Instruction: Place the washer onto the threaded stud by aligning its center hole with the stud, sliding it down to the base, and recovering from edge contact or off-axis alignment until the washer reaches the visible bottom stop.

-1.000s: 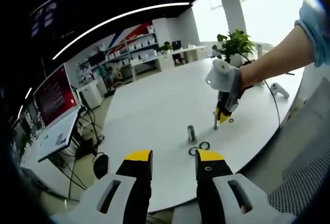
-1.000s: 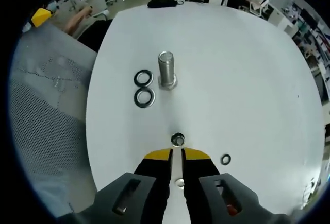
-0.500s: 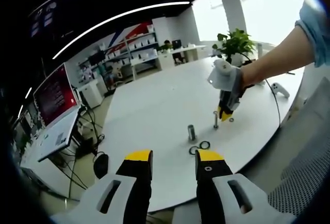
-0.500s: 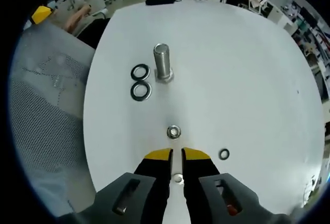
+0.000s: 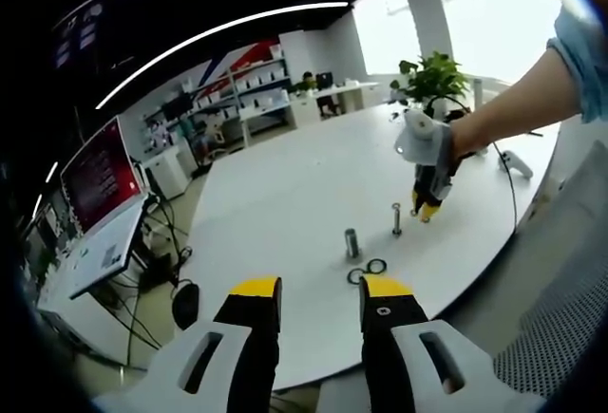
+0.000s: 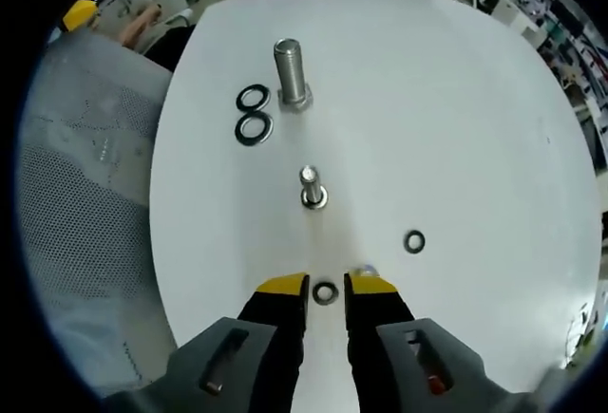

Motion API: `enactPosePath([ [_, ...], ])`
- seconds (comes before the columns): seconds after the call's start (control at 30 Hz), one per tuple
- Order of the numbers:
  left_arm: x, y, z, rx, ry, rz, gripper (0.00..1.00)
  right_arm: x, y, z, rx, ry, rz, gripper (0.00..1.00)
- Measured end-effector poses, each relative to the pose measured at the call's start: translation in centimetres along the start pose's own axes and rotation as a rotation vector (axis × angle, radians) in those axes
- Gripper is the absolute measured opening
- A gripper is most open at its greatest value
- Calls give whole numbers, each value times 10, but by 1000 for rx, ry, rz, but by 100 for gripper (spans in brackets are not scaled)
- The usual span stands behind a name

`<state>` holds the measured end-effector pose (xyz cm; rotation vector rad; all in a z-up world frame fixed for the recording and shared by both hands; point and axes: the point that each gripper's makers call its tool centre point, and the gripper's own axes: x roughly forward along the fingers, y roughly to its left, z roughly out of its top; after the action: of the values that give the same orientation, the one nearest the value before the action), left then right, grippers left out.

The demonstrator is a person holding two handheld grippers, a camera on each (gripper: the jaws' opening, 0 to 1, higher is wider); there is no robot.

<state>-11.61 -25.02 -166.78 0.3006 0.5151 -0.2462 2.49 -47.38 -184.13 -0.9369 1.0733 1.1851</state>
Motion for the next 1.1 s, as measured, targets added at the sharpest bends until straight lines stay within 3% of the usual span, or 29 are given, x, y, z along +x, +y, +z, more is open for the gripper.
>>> enactPosePath([
  [0.3, 0, -1, -1, 3, 5, -6, 30, 5, 2, -14, -29, 47, 3, 18],
  [0.77, -1, 2, 3, -6, -22, -6, 30, 12, 1, -15, -46, 98, -7, 16],
  [0.87, -1, 4, 4, -22, -32, -5, 30, 14, 1, -14, -13, 127, -24, 15],
  [0.97, -1, 2, 3, -14, -27, -5, 29, 13, 5, -14, -48, 142, -30, 15],
  [1.1, -1, 2, 4, -14, -32, -5, 29, 12, 4, -14, -32, 134, -29, 14],
])
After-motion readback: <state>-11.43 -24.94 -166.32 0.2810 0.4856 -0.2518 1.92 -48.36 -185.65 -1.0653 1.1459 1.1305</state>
